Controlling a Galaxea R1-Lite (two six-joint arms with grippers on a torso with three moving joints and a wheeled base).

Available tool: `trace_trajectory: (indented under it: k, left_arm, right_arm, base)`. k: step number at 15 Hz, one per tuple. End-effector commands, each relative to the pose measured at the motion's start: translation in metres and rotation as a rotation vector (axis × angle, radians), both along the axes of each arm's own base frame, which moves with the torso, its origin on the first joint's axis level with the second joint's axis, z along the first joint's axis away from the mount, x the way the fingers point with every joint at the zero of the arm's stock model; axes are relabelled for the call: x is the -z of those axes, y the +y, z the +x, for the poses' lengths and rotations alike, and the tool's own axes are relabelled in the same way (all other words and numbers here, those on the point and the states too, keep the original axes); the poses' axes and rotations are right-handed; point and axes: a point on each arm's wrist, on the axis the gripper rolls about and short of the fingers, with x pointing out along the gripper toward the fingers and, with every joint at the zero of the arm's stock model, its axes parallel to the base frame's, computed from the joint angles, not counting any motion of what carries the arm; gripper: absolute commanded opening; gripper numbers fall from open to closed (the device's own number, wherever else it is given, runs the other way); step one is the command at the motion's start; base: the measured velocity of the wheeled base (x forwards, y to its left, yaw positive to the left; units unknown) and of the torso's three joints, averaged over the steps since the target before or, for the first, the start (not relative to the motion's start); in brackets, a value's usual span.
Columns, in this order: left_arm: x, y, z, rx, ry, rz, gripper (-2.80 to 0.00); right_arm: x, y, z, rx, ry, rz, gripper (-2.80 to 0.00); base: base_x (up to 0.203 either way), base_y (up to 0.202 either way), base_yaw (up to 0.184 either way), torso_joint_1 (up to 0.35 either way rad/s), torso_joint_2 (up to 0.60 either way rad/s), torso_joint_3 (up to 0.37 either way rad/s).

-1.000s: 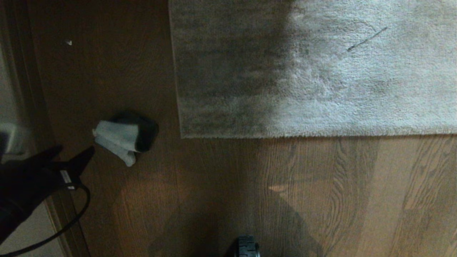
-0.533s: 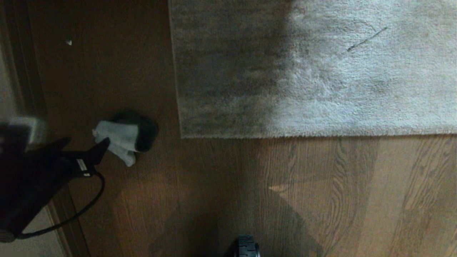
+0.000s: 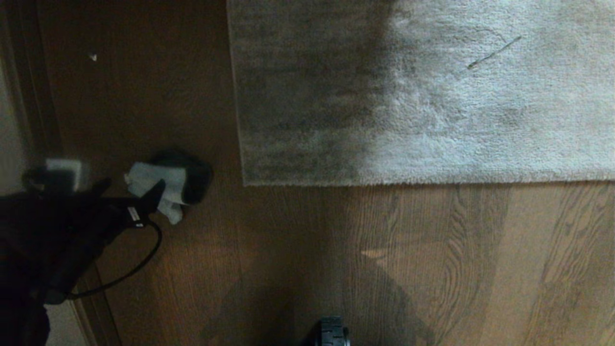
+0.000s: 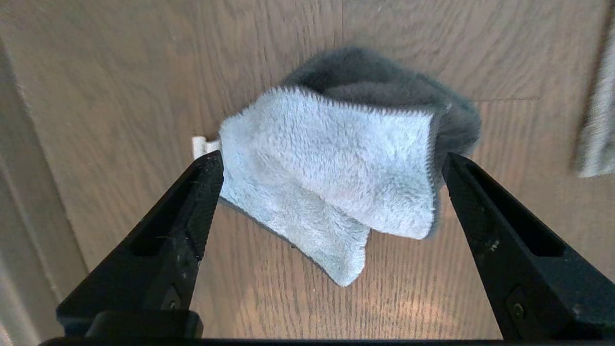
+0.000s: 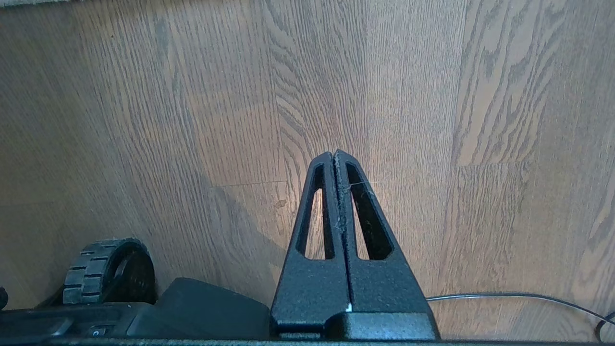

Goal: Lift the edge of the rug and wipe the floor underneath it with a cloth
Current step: Pick up the rag

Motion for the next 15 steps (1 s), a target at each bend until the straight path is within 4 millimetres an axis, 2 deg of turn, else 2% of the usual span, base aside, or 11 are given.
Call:
trace_trajectory:
  k: [1, 7, 15]
  left_arm:
    - [0.009, 0.001, 0.014, -0.003, 0.000, -0.001, 0.00]
    - [0.016, 0.012, 0.035, -0.034, 0.003, 0.002, 0.00]
    - [0.020, 0.011, 0.057, 0.003, -0.016, 0.004, 0.00]
  right_arm:
    - [0.000, 0.000, 0.000, 0.000, -0.001, 0.000, -2.80]
    - [0.000, 0.000, 0.000, 0.000, -0.001, 0.000, -2.80]
    - [0.000, 0.000, 0.000, 0.001, -0.001, 0.000, -2.80]
  base:
    - [0.000, 0.000, 0.000, 0.000, 0.00, 0.000]
    - [0.000, 0.000, 0.000, 0.000, 0.00, 0.000]
    - [0.000, 0.000, 0.000, 0.000, 0.00, 0.000]
